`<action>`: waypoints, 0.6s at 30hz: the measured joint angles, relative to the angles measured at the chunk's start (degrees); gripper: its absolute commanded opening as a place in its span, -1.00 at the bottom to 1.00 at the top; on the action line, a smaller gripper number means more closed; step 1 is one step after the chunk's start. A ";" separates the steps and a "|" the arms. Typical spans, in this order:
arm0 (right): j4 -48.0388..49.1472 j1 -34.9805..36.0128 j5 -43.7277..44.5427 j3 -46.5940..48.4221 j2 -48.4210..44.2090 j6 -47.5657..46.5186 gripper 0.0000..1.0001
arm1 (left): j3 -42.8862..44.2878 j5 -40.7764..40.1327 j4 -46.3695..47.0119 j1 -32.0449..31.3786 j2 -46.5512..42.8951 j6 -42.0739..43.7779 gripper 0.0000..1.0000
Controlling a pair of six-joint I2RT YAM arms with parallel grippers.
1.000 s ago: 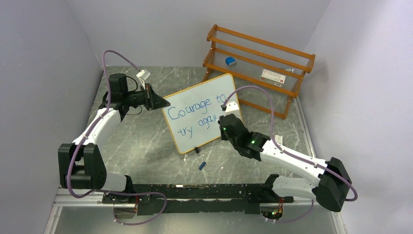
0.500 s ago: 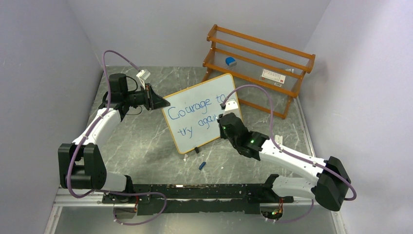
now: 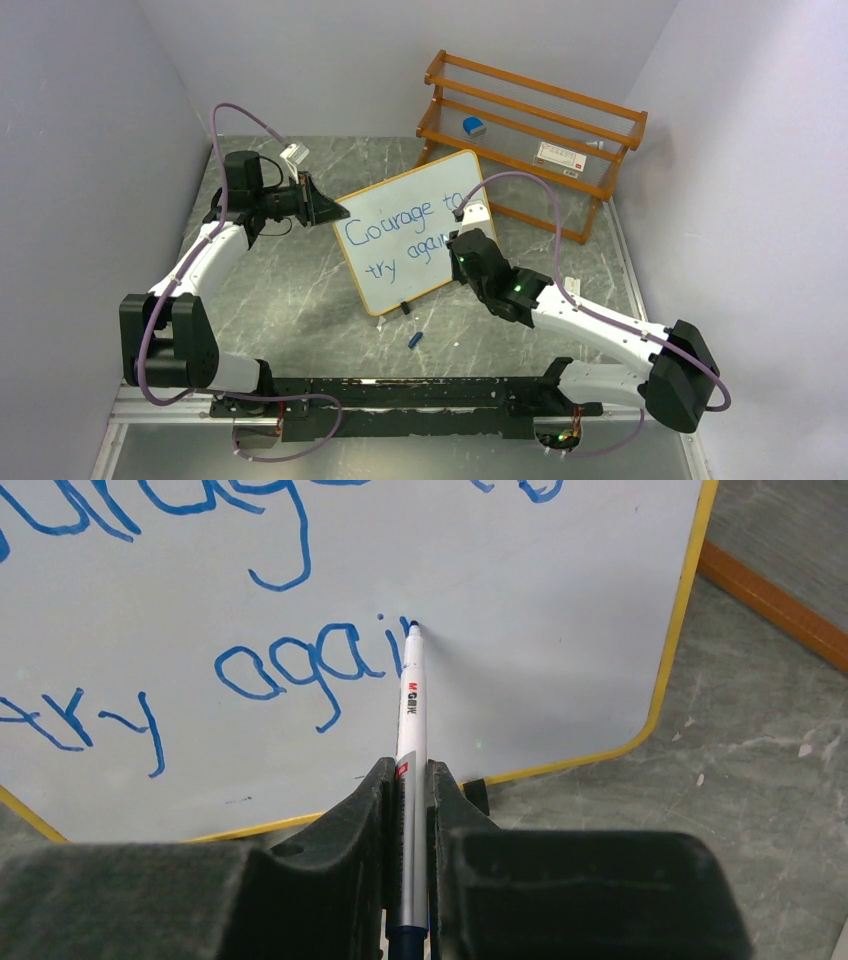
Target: Write a sentence on the whiteboard
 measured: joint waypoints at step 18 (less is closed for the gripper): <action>0.24 -1.16 0.81 0.17 0.00 0.59 -1.00 | 0.00 0.00 -0.09 -0.04 0.00 0.00 -0.90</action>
